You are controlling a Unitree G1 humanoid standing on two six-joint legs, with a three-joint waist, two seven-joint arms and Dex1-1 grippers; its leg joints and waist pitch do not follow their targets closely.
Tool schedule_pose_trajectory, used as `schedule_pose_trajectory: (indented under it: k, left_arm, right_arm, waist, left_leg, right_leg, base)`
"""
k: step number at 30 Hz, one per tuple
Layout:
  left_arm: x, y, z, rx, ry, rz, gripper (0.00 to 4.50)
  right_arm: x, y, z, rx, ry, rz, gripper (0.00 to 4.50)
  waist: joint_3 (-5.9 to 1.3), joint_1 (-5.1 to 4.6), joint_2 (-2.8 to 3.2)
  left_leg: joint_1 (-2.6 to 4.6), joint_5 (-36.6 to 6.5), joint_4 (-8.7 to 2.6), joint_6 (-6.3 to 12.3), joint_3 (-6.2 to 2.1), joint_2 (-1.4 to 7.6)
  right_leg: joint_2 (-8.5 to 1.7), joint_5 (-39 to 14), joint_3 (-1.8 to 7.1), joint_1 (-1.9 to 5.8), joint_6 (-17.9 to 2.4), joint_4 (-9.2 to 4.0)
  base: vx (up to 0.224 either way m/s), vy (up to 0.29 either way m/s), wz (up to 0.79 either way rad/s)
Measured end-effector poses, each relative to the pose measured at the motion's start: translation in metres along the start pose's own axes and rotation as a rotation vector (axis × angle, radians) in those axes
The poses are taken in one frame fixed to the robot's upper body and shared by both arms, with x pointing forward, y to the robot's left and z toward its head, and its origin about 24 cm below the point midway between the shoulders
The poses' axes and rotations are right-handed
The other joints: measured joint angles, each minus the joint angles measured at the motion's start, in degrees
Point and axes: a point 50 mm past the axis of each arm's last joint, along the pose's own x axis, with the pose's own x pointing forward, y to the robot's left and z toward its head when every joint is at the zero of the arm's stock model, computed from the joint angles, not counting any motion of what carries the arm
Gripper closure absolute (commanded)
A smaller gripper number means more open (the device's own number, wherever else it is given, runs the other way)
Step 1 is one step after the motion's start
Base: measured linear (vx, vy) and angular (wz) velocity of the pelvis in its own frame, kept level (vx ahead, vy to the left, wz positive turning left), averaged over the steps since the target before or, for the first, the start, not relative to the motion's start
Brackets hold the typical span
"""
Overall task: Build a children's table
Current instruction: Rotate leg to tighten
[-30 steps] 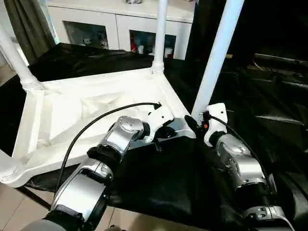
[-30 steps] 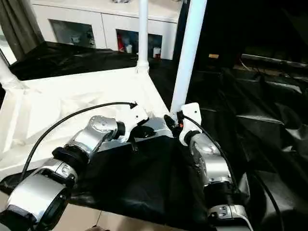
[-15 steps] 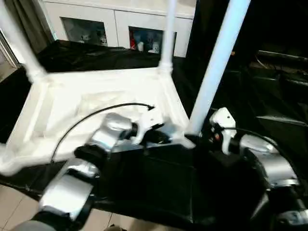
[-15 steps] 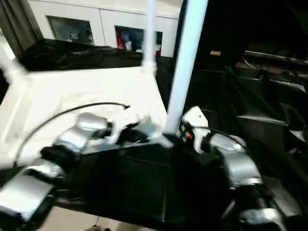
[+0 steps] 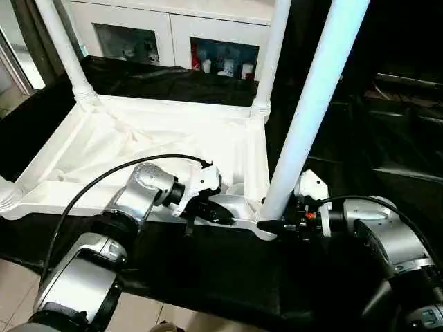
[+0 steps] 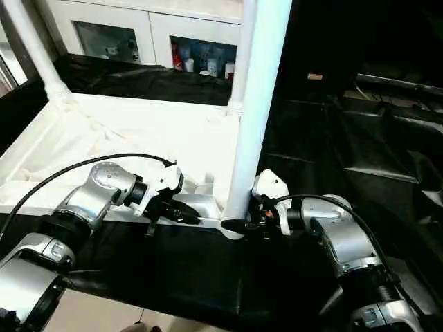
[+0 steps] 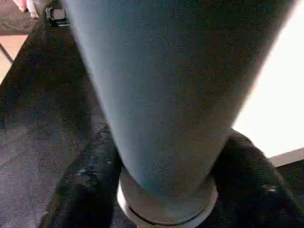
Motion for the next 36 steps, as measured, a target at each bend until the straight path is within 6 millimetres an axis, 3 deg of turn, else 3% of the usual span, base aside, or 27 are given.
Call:
schedule_pose_trajectory:
  k: [9,14,19,22,28,30,36]
  left_arm:
    - [0.002,0.001,0.001,-0.005,-0.003,0.023,4.50]
    - [0.010,0.015,0.004,-0.054,-0.008,0.220,4.50]
    - [0.036,0.027,0.016,-0.144,-0.050,0.397,4.50]
    - [0.047,0.028,0.022,-0.165,-0.062,0.438,4.50]
    - [0.048,0.030,0.022,-0.177,-0.067,0.441,4.50]
    - [0.048,0.030,0.022,-0.168,-0.067,0.440,4.50]
    - [0.040,0.028,0.020,-0.133,-0.065,0.380,4.50]
  right_arm:
    - [0.004,0.000,-0.001,0.017,-0.022,-0.014,2.38]
    - [0.020,-0.016,-0.005,0.102,-0.102,-0.304,2.48]
    - [0.037,-0.034,-0.002,0.244,-0.159,-0.668,2.51]
    - [0.040,-0.038,-0.001,0.281,-0.165,-0.765,2.51]
    - [0.041,-0.038,0.000,0.265,-0.159,-0.783,2.51]
    - [0.041,-0.039,0.000,0.261,-0.162,-0.781,1.96]
    - [0.033,-0.037,0.001,0.231,-0.169,-0.641,1.38]
  waist:
    - [0.00,-0.02,-0.01]
    - [0.01,-0.67,-0.11]
    - [0.06,-1.91,-0.23]
    - [0.04,-1.87,-0.22]
    - [-0.02,-1.81,-0.15]
    - [-0.01,-1.81,-0.13]
    - [0.01,-1.87,-0.10]
  left_leg:
    - [-0.01,0.00,0.20,-0.03,-0.01,0.01]
    - [0.35,0.02,0.59,-0.07,-0.02,-0.03]
    - [0.41,0.04,0.68,-0.11,-0.08,-0.16]
    - [0.40,0.04,0.65,-0.10,-0.08,-0.16]
    - [0.42,0.04,0.58,-0.10,-0.12,-0.16]
    - [0.41,0.04,0.57,-0.10,-0.12,-0.16]
    - [0.28,0.04,0.40,-0.10,-0.12,-0.15]
  right_leg:
    - [-0.03,0.00,0.01,-0.03,-0.01,0.23]
    - [-0.10,0.04,0.16,0.14,-0.07,0.66]
    - [-0.18,-0.05,0.17,0.10,0.10,0.37]
    - [-0.18,0.03,0.17,0.12,0.06,0.28]
    - [-0.16,0.32,0.15,0.17,-0.15,0.27]
    - [-0.16,0.30,0.15,0.16,-0.11,0.23]
    - [-0.14,0.52,0.10,0.01,-0.23,0.10]
  base:
    - [0.000,0.000,0.00]
    - [-0.026,0.001,-0.01]
    - [-0.011,0.003,-0.01]
    - [0.000,0.000,0.00]
    - [0.000,0.000,0.00]
    - [0.000,0.000,0.00]
    - [0.000,0.000,0.00]
